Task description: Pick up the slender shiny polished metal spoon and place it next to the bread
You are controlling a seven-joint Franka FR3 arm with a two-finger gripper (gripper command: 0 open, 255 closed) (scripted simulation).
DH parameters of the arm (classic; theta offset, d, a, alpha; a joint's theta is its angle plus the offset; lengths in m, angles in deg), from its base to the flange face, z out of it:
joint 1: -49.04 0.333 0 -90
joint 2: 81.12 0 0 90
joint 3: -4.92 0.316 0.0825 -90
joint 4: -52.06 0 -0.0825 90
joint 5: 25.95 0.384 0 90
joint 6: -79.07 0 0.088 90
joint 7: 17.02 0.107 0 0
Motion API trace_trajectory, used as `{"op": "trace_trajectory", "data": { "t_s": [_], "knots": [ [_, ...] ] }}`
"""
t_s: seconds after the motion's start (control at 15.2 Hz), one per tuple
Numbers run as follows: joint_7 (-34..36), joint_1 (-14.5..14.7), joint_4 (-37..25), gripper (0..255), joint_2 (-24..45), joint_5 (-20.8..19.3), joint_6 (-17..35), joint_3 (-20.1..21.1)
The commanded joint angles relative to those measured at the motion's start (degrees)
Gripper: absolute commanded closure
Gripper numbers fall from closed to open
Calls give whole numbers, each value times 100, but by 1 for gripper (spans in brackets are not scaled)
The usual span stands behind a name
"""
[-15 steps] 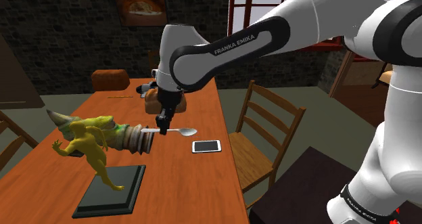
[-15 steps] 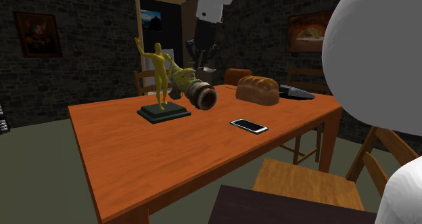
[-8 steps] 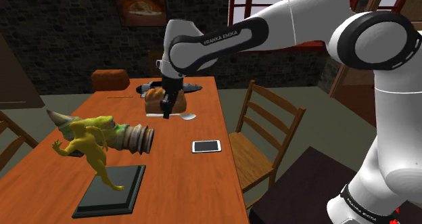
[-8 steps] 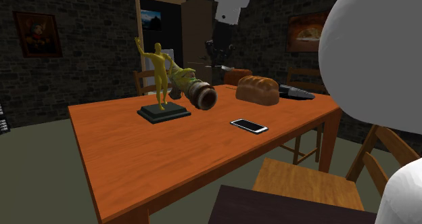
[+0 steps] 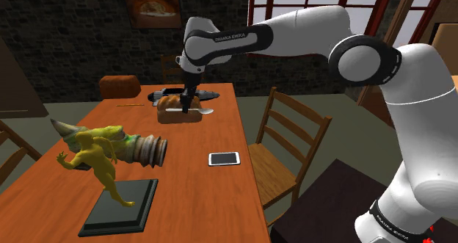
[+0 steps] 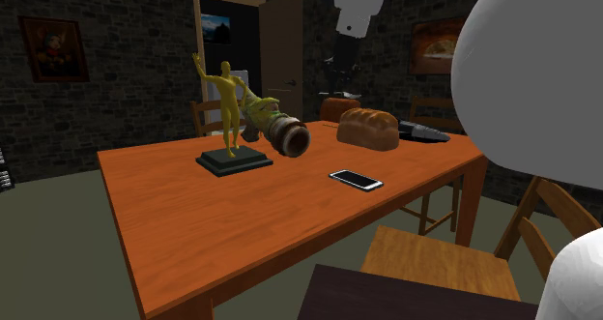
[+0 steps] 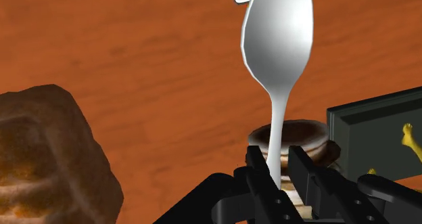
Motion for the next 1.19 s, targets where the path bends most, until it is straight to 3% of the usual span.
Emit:
{"op": "trace_trajectory", "data": {
  "t_s": [0.0, 0.2, 0.26, 0.59, 1.12],
  "knots": [
    [-135, -44, -766, 255, 454, -44, -343, -55],
    [-316, -46, -2383, 255, 1380, -125, -1070, -137],
    [-368, 30, -3525, 255, 2010, -177, -1586, -179],
    [-427, -80, -2560, 255, 1695, -136, -949, -164],
    [-507, -154, -1794, 255, 1616, -112, -275, -160]
  ]
}}
